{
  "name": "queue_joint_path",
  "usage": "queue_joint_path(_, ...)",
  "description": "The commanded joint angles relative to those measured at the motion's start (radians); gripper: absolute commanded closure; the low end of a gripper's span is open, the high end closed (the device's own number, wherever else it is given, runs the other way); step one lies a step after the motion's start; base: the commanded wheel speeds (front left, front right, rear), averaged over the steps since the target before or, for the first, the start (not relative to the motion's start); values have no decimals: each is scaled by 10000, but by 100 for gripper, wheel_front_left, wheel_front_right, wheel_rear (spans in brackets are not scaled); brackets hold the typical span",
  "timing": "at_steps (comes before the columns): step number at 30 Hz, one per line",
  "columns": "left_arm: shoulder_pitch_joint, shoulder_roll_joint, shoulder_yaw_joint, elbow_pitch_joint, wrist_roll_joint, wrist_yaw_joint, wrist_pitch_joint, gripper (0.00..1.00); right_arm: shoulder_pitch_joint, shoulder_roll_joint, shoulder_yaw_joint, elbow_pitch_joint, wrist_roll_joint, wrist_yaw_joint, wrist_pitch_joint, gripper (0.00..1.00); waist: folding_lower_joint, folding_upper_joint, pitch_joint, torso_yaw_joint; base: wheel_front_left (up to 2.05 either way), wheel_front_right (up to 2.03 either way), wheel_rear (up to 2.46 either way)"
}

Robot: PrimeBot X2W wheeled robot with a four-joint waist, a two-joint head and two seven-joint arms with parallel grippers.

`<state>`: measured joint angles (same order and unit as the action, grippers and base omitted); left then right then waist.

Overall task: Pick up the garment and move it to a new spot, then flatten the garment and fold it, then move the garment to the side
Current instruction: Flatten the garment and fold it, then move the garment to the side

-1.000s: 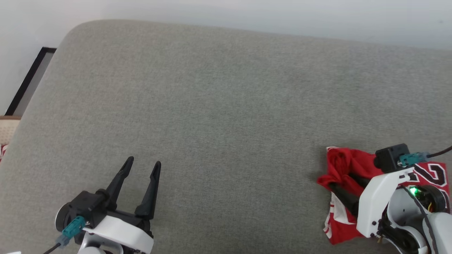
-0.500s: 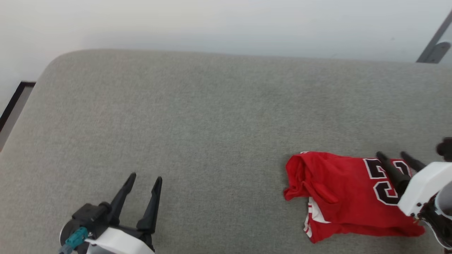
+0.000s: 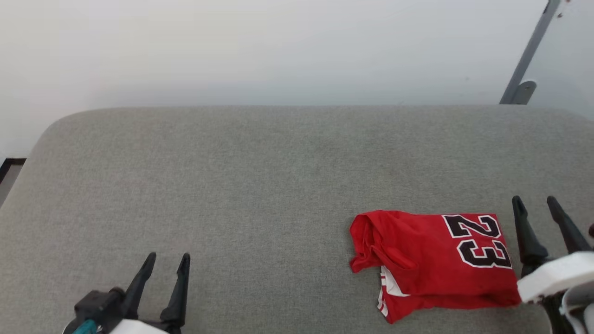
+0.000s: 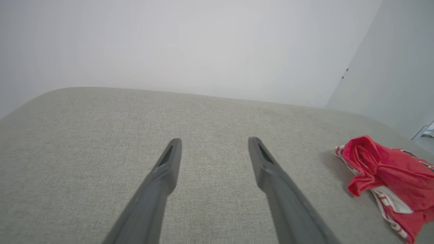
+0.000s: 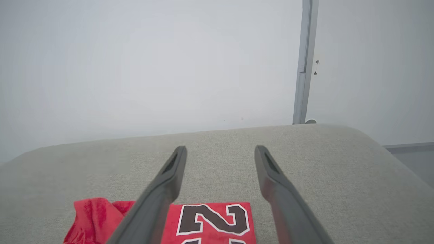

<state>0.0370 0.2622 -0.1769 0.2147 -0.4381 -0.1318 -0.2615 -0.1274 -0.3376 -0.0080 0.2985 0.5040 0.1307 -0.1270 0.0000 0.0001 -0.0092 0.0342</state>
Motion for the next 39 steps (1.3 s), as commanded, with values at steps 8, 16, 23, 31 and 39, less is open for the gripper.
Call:
queue_joint_path(8, 827, -76, 568, -622, 202, 24, -48, 0, 986, 354, -12, -363, -677, 0, -1258, 0, 0, -1, -219, -3, 0, 0, 0)
queue_joint_path(16, 1762, -200, 857, -1408, 504, 24, -48, 0, 2316, 881, -817, -1463, -1185, -1, -1361, 0, 0, -1, -213, 84, 0, 0, 0)
queue_joint_path(23, 2738, -349, 1460, -2342, 760, 24, -48, 0, 3427, 1471, -1611, -2879, -1512, -1, -849, 0, 0, -1, -151, 87, 0, 0, 0)
queue_joint_path(31, 2658, -372, 1389, -2484, 782, 24, -48, 0, 3634, 1838, -1846, -3522, -1669, 0, -411, 0, 0, -1, -124, 148, 0, 0, 0)
queue_joint_path(39, 2259, -318, 984, -2425, 742, 24, -48, 0, 3193, 1820, -2156, -3241, -1728, 0, 803, 0, 0, -1, 7, 268, 0, 0, 0)
